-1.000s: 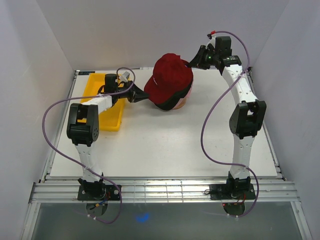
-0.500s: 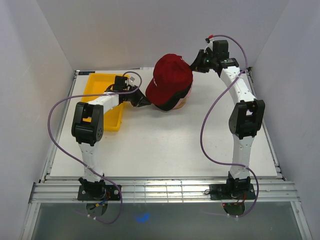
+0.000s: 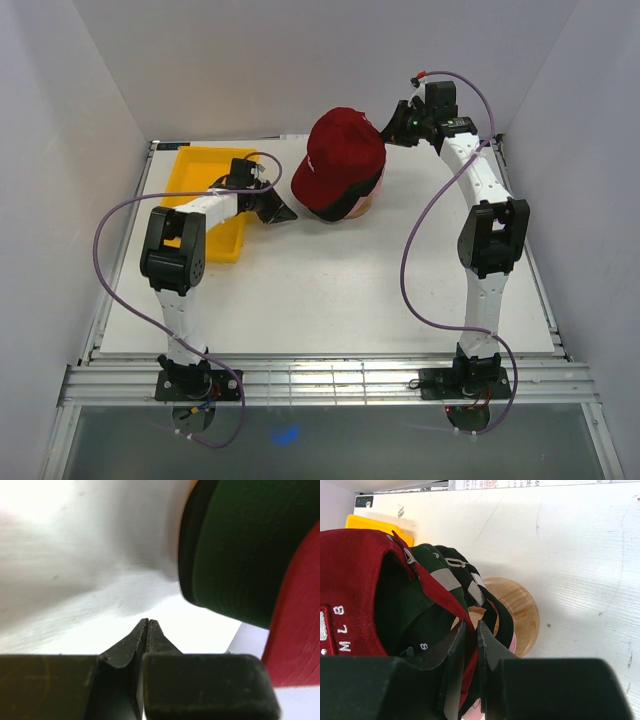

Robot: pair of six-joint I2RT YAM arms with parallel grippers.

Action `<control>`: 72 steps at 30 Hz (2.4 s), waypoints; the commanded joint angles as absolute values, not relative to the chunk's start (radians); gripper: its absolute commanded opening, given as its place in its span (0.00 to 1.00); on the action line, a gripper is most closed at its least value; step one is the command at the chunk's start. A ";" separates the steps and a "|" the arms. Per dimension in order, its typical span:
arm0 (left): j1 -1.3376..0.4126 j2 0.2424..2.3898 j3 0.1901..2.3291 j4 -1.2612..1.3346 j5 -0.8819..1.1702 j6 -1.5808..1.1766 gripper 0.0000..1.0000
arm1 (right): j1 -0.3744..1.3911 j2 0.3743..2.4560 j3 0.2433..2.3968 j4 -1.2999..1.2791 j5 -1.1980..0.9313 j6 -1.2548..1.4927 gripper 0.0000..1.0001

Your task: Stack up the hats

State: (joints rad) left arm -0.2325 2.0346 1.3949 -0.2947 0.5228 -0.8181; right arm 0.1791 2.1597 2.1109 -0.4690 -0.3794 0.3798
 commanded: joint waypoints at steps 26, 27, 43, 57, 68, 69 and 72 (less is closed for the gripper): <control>-0.202 1.779 0.971 0.539 0.583 -1.313 0.73 | 0.172 2.137 2.149 -0.463 -0.391 0.368 0.20; -0.207 1.790 0.966 0.566 0.580 -1.334 0.73 | 0.172 2.137 2.148 -0.463 -0.393 0.368 0.20; -0.232 1.848 0.957 0.699 0.531 -1.402 0.56 | 0.164 2.143 2.097 -0.449 -0.400 0.373 0.18; -0.235 1.862 0.982 0.698 0.520 -1.404 0.35 | 0.156 2.128 2.014 -0.437 -0.393 0.373 0.13; -0.241 1.879 1.038 0.696 0.523 -1.388 0.52 | 0.153 2.123 2.011 -0.440 -0.396 0.374 0.13; -0.242 1.882 1.042 0.696 0.523 -1.391 0.54 | 0.153 2.123 2.013 -0.439 -0.397 0.376 0.13; -0.242 1.884 1.045 0.696 0.520 -1.400 0.54 | 0.153 2.123 2.029 -0.442 -0.402 0.377 0.13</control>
State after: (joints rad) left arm -0.2356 1.8908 1.0115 0.6811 0.5297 -1.3968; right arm 0.1627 2.1586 2.0304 -0.4175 -0.4141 0.3885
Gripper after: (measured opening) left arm 0.537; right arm 0.136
